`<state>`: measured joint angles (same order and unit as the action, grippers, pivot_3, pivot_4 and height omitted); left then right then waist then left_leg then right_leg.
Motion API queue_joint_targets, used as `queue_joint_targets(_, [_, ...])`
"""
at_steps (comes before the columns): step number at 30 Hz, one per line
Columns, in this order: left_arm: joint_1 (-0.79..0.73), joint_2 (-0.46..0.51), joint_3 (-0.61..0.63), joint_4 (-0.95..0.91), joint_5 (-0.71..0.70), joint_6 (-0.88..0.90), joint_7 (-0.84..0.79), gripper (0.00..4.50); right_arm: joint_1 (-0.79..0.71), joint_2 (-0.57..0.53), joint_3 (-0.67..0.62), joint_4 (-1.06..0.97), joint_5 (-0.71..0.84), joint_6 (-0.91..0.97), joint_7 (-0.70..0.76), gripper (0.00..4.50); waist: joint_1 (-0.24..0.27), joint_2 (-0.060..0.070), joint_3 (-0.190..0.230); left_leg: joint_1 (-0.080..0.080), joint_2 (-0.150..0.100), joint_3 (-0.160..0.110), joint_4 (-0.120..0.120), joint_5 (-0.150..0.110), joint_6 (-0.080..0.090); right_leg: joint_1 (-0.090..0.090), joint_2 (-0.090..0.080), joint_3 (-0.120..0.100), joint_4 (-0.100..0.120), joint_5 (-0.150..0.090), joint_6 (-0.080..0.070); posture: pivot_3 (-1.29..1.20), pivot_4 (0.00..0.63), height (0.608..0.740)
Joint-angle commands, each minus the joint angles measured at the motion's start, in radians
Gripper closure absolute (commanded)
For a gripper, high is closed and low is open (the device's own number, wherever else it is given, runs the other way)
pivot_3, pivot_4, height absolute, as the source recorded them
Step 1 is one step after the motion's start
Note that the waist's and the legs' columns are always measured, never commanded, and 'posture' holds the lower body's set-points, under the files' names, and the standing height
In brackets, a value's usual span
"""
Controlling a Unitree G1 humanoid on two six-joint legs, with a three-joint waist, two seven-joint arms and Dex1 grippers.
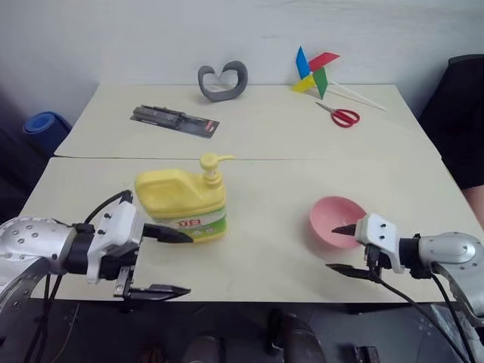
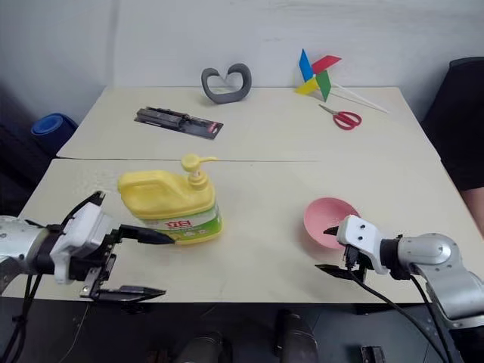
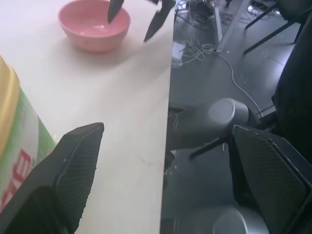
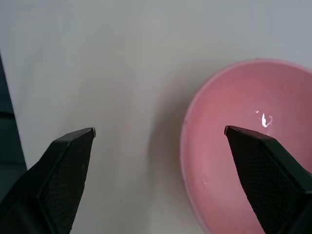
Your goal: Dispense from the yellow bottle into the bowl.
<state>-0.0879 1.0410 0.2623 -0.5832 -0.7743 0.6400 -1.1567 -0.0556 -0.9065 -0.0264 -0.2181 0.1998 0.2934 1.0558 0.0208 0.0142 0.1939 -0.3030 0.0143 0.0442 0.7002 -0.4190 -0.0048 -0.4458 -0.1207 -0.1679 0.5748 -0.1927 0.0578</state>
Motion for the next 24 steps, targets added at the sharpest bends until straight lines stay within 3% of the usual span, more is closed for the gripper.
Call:
queue_joint_targets(1, [-0.050, -0.002, -0.039, -0.009, -0.010, 0.008, 0.010, 0.00, -0.011, 0.025, 0.025, 0.030, -0.043, -0.044, -0.041, 0.66, -0.001, 0.000, 0.000, 0.000, 0.001, 0.001, 0.000, 0.000, 0.000, 0.000, 0.001, 0.001, 0.000, 0.000, 0.000, 0.00, 0.150, 0.740])
queue_joint_targets(7, [-0.090, 0.004, -0.076, 0.000, -0.003, 0.006, 0.002, 0.00, -0.016, 0.053, 0.038, 0.066, -0.066, -0.078, -0.074, 2.77, -0.002, 0.000, 0.000, 0.002, 0.003, 0.009, -0.001, -0.001, -0.002, 0.000, 0.004, 0.004, 0.000, 0.000, -0.001, 0.00, 0.150, 0.740])
queue_joint_targets(12, [-0.112, 0.008, -0.088, -0.002, -0.007, 0.014, -0.004, 0.00, -0.027, 0.068, 0.046, 0.092, -0.068, -0.090, -0.083, 2.92, -0.001, 0.000, 0.000, 0.004, 0.003, 0.012, -0.001, -0.001, -0.002, 0.000, 0.004, 0.005, 0.000, 0.000, -0.001, 0.00, 0.150, 0.740])
queue_joint_targets(14, [-0.118, 0.008, -0.089, -0.001, -0.007, 0.016, -0.004, 0.00, -0.032, 0.068, 0.052, 0.099, -0.068, -0.101, -0.081, 3.31, -0.001, 0.000, 0.000, 0.003, 0.003, 0.012, -0.001, -0.001, -0.002, 0.000, 0.005, 0.005, 0.000, 0.000, -0.001, 0.00, 0.150, 0.740])
queue_joint_targets(17, [-0.121, 0.008, -0.086, -0.003, -0.009, 0.021, -0.003, 0.00, -0.036, 0.068, 0.057, 0.105, -0.065, -0.110, -0.075, 4.34, -0.003, 0.000, 0.000, 0.003, 0.003, 0.013, -0.001, -0.001, -0.002, 0.000, 0.005, 0.005, 0.000, 0.000, -0.001, 0.00, 0.150, 0.740])
queue_joint_targets(18, [-0.121, 0.008, -0.084, -0.004, -0.011, 0.023, -0.003, 0.00, -0.039, 0.070, 0.056, 0.108, -0.063, -0.114, -0.074, 4.47, -0.004, -0.002, -0.001, 0.004, 0.003, 0.013, -0.001, -0.002, -0.002, 0.000, 0.005, 0.006, 0.000, 0.000, -0.001, 0.00, 0.150, 0.740])
queue_joint_targets(24, [-0.131, 0.011, -0.020, -0.012, -0.061, 0.055, 0.021, 0.00, -0.080, 0.054, 0.043, 0.080, -0.042, -0.118, -0.052, 4.47, -0.007, -0.002, 0.000, 0.004, 0.004, 0.014, -0.001, -0.002, -0.002, 0.000, 0.005, 0.006, 0.000, 0.000, -0.001, 0.00, 0.150, 0.740])
